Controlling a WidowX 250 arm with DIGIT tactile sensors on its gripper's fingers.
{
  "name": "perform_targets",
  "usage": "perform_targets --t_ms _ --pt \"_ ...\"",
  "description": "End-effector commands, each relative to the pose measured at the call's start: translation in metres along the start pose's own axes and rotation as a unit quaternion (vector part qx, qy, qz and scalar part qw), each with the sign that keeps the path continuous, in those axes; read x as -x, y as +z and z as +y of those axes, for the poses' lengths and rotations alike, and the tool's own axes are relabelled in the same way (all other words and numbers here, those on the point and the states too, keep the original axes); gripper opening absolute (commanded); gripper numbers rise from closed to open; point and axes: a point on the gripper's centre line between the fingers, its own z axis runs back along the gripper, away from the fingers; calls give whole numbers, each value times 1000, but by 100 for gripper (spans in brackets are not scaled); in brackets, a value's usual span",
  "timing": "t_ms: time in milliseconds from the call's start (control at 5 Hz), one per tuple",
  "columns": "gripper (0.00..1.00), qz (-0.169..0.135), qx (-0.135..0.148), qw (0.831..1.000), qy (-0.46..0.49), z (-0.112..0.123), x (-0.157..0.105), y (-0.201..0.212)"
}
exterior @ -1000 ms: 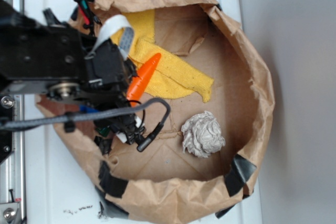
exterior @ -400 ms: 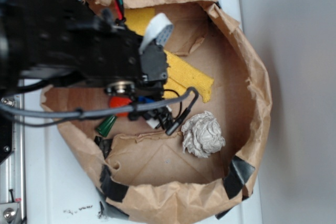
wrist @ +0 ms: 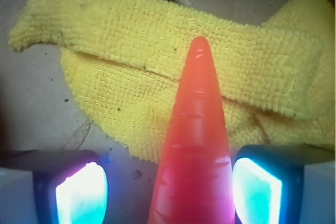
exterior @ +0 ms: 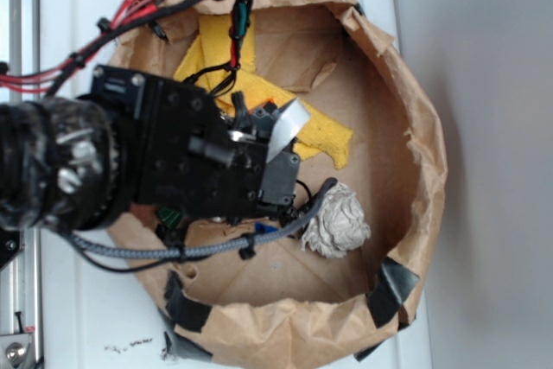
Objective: Grab the carrot.
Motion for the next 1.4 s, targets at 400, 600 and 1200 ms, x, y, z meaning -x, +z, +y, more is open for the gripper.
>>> perform_targets --t_ms 400,600,1200 --pt "0 15 60 997 -36 -6 -19 87" --pt "0 14 38 998 -40 -20 -31 133" --pt "52 -27 1 997 -68 -17 -37 167"
